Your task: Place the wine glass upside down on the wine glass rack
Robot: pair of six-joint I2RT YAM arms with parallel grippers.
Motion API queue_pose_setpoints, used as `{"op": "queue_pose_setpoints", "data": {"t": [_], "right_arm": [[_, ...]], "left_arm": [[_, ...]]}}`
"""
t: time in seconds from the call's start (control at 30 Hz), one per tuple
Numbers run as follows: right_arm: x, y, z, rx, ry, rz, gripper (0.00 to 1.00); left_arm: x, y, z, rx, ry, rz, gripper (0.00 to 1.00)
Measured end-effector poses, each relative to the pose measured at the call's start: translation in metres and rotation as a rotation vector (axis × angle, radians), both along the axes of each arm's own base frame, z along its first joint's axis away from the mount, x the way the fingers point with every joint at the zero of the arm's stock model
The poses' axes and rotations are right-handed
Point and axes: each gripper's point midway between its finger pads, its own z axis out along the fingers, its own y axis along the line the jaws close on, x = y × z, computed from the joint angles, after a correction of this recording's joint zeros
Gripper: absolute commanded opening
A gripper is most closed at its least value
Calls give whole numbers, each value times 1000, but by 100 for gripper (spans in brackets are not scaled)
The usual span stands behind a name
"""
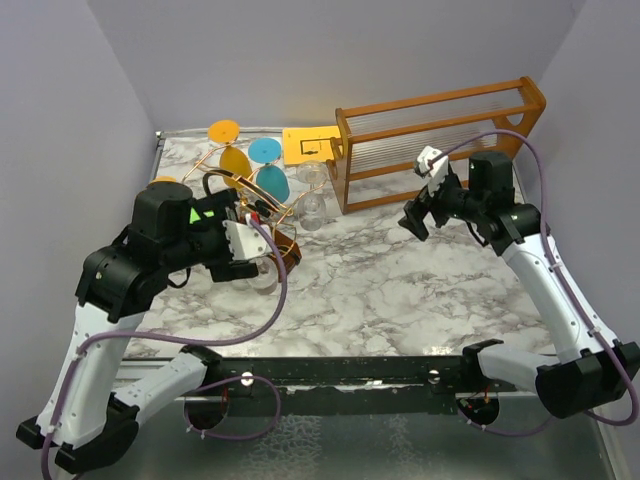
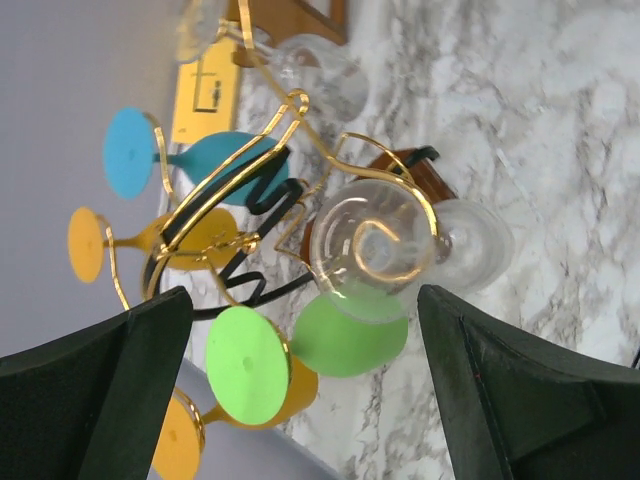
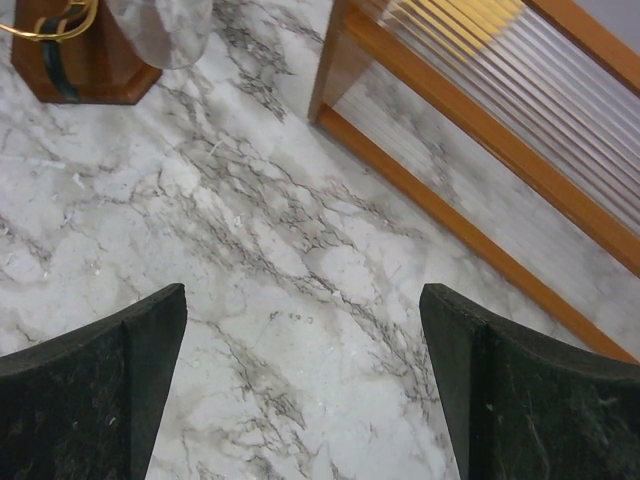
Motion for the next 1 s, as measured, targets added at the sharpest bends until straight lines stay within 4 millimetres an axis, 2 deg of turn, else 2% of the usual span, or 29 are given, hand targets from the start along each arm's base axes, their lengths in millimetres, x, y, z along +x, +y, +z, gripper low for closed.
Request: {"op": "queue_pose_setpoints", "data": {"t": [0.13, 0.3, 0.43, 0.57, 0.7, 0.87, 1.0], "right_arm": [[7, -13, 1, -14, 17, -112, 100], [19, -34, -2, -42, 29, -274, 100], [31, -54, 4, -66, -6, -414, 100], [37, -68, 23, -51, -81, -510, 100], [31, -74, 49, -5, -158, -543, 100], [22, -76, 66, 32, -204, -550, 99], [14, -79, 68, 45, -231, -549, 100]], "left_arm": [[20, 15, 28, -167, -75, 242, 99], [61, 57, 62, -346, -206, 626, 99], [86, 89, 74, -452, -273, 877, 99], [95, 113, 75, -533, -300, 1034, 99], [93, 123, 82, -616, -338, 1087, 99], [95, 133, 63, -656, -333, 1134, 99], [100, 139, 50, -668, -311, 1162, 99]]}}
